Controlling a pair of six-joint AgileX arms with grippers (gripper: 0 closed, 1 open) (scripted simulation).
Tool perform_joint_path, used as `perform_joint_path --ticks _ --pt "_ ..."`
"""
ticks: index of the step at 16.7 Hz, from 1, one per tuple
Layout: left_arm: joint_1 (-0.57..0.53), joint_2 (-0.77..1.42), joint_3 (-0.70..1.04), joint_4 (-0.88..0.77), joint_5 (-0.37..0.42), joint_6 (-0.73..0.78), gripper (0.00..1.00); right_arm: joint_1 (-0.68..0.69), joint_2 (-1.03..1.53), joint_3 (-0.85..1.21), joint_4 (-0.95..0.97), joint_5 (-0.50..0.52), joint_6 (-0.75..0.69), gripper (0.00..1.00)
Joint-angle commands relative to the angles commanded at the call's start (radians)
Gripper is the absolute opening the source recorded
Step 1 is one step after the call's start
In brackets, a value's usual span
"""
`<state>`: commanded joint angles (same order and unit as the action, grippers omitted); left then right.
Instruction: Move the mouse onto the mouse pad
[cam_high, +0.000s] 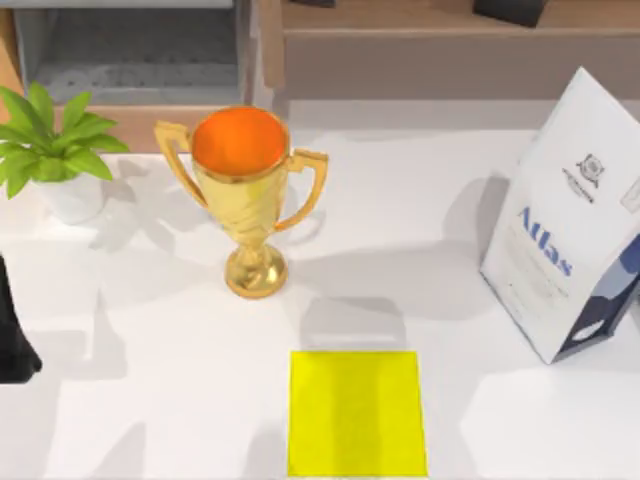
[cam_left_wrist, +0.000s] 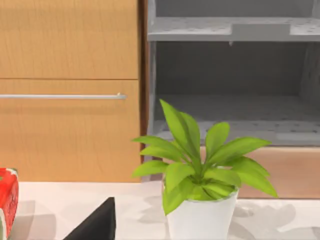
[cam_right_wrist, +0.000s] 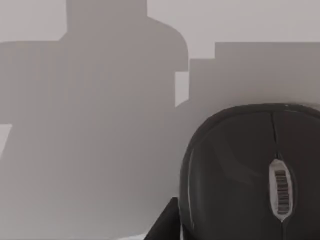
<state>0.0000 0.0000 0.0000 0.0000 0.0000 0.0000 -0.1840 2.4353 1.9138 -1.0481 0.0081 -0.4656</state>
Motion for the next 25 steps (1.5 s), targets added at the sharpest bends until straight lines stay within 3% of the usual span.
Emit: perform_joint_path --ticks 8,17,25 --pt "0.000 0.000 0.000 0.000 0.000 0.000 1.00 0.001 -0.028 0.016 -0.028 -0.012 0.006 0.00" --pt "0.000 0.000 0.000 0.000 0.000 0.000 1.00 -0.002 -0.060 0.330 -0.375 -0.012 0.006 0.00" --pt "0.000 0.000 0.000 0.000 0.000 0.000 1.00 0.062 -0.113 0.342 -0.327 -0.017 0.066 0.00"
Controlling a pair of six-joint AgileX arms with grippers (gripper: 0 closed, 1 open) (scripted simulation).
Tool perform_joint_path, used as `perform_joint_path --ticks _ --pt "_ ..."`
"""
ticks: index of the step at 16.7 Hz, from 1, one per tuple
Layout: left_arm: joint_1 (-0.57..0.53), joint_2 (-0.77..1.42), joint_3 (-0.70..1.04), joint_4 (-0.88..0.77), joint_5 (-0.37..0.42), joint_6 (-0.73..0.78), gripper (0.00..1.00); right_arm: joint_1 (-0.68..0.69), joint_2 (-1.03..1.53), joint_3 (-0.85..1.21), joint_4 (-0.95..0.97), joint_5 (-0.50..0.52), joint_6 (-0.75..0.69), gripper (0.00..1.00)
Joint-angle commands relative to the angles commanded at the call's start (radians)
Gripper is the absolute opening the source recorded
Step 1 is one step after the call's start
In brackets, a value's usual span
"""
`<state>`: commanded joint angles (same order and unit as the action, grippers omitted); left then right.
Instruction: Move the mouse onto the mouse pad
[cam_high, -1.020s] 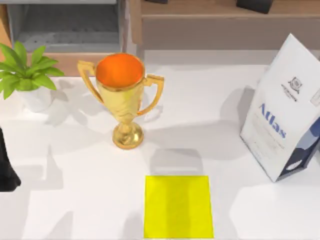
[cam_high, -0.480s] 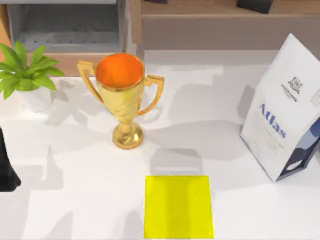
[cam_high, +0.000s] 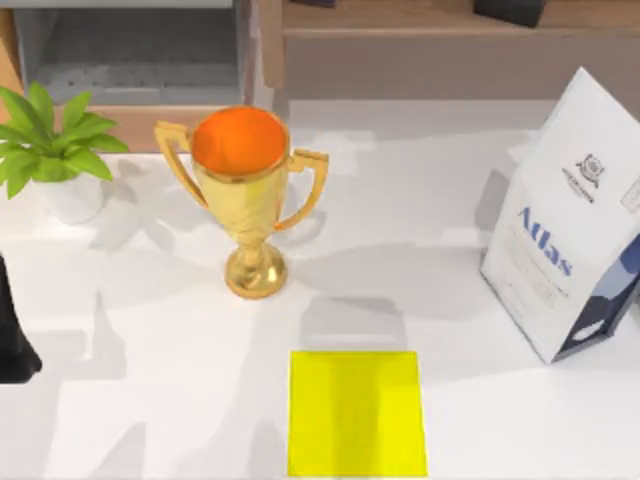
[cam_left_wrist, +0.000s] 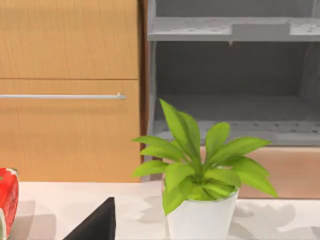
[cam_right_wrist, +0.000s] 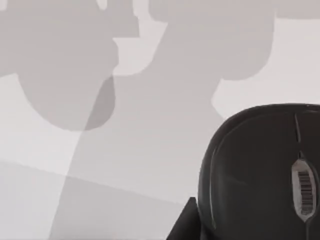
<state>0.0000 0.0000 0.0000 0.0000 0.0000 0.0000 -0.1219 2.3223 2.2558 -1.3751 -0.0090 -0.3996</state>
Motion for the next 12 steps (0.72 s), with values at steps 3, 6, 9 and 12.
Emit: perform_joint_path --ticks 3,6,9,12 --pt "0.000 0.000 0.000 0.000 0.000 0.000 1.00 0.146 -0.107 -0.004 0.099 -0.017 0.149 0.00" --pt "0.000 0.000 0.000 0.000 0.000 0.000 1.00 0.343 -0.229 -0.036 0.191 -0.056 0.361 0.00" --pt "0.000 0.000 0.000 0.000 0.000 0.000 1.00 0.561 -0.324 -0.121 0.242 -0.110 0.611 0.00" --pt "0.000 0.000 0.000 0.000 0.000 0.000 1.00 0.772 -0.371 -0.254 0.255 -0.157 0.862 0.00"
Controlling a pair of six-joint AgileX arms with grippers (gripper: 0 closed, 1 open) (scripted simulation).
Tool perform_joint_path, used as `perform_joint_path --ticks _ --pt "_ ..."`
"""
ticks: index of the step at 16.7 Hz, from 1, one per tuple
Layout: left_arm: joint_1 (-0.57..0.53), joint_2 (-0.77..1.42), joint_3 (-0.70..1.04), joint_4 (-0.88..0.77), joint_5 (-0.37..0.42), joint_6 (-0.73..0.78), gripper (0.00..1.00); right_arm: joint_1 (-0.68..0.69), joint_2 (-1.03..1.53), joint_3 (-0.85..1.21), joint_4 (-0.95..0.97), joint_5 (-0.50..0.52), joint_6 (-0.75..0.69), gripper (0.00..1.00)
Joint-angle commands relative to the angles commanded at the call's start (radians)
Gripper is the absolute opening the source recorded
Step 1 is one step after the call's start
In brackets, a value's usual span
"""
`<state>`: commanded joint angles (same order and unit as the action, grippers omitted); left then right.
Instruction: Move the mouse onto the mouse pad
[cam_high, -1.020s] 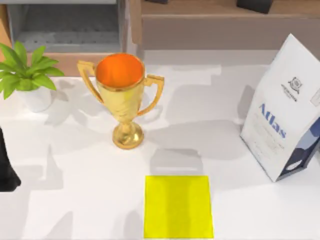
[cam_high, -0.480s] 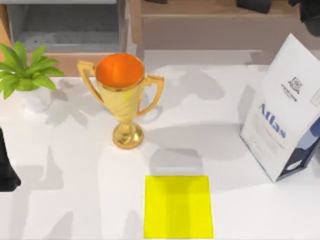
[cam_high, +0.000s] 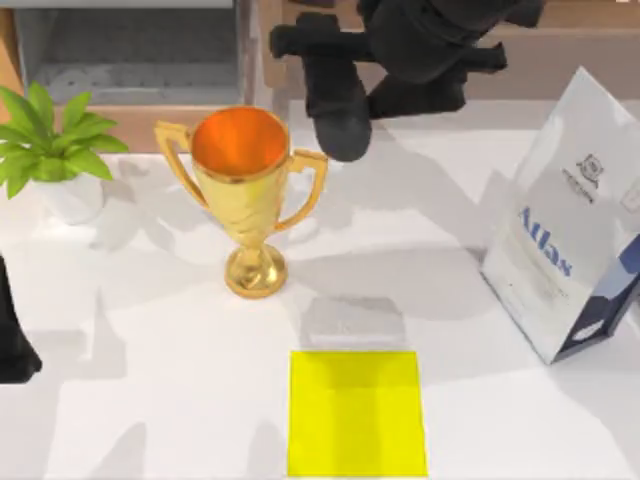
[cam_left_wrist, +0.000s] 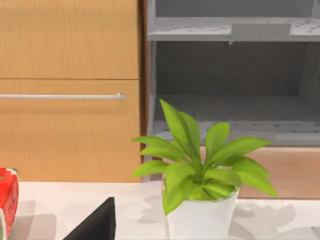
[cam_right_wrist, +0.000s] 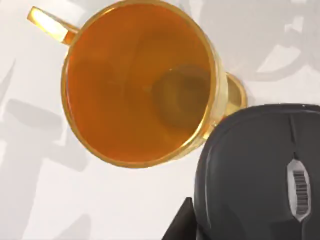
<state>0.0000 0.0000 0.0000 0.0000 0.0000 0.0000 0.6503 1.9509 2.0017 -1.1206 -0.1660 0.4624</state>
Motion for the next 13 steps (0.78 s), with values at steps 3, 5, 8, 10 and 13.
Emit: perform_joint_path --ticks 3,5,8,10,13 --pt "0.000 0.000 0.000 0.000 0.000 0.000 1.00 0.158 -0.004 -0.152 0.000 -0.007 0.214 0.00" --pt "0.000 0.000 0.000 0.000 0.000 0.000 1.00 0.220 0.010 -0.250 0.003 0.020 0.323 0.00" --pt "0.000 0.000 0.000 0.000 0.000 0.000 1.00 0.257 0.031 -0.369 0.013 0.094 0.428 0.00" --pt "0.000 0.000 0.000 0.000 0.000 0.000 1.00 0.257 0.045 -0.426 0.018 0.146 0.463 0.00" --pt "0.000 0.000 0.000 0.000 0.000 0.000 1.00 0.249 0.053 -0.459 0.022 0.183 0.478 0.00"
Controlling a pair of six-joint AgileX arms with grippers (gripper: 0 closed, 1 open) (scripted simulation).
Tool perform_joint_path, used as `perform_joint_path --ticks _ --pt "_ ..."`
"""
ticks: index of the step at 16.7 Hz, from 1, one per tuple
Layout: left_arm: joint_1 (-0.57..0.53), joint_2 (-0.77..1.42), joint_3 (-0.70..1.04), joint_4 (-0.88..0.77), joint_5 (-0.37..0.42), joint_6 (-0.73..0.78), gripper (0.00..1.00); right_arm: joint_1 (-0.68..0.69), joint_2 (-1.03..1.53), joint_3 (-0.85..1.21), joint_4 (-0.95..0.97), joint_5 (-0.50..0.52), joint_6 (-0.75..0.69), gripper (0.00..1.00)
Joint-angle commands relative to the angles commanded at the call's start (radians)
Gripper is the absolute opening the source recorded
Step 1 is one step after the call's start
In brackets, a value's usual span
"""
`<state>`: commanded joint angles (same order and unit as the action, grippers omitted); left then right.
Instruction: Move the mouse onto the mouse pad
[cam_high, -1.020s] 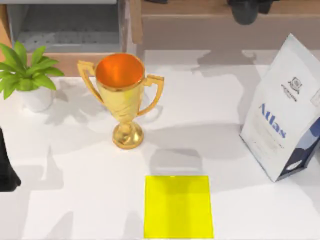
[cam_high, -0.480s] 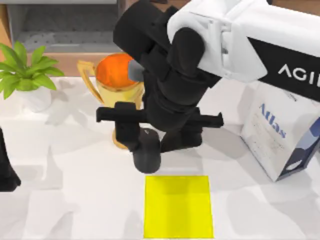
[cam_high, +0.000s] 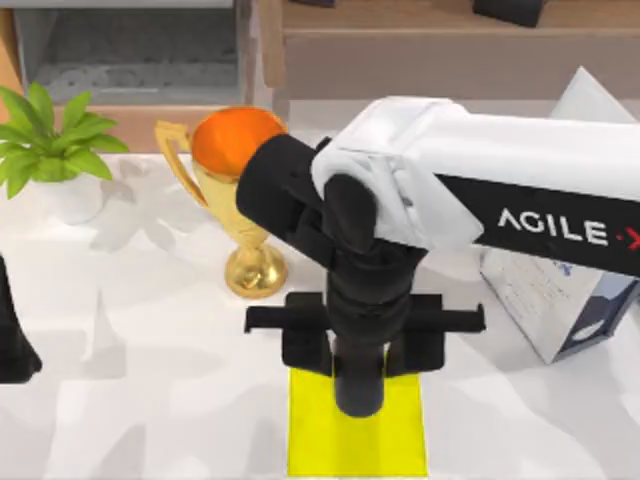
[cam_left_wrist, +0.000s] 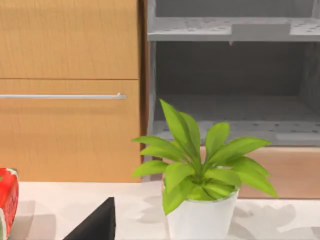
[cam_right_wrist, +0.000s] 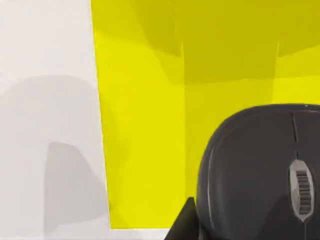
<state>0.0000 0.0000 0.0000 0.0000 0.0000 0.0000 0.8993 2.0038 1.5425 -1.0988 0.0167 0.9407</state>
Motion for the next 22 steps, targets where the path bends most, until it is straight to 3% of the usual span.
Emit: perform_joint_path --ticks 22 --pt "0.000 0.000 0.000 0.000 0.000 0.000 1.00 0.002 0.019 -0.076 0.139 -0.002 0.002 0.00"
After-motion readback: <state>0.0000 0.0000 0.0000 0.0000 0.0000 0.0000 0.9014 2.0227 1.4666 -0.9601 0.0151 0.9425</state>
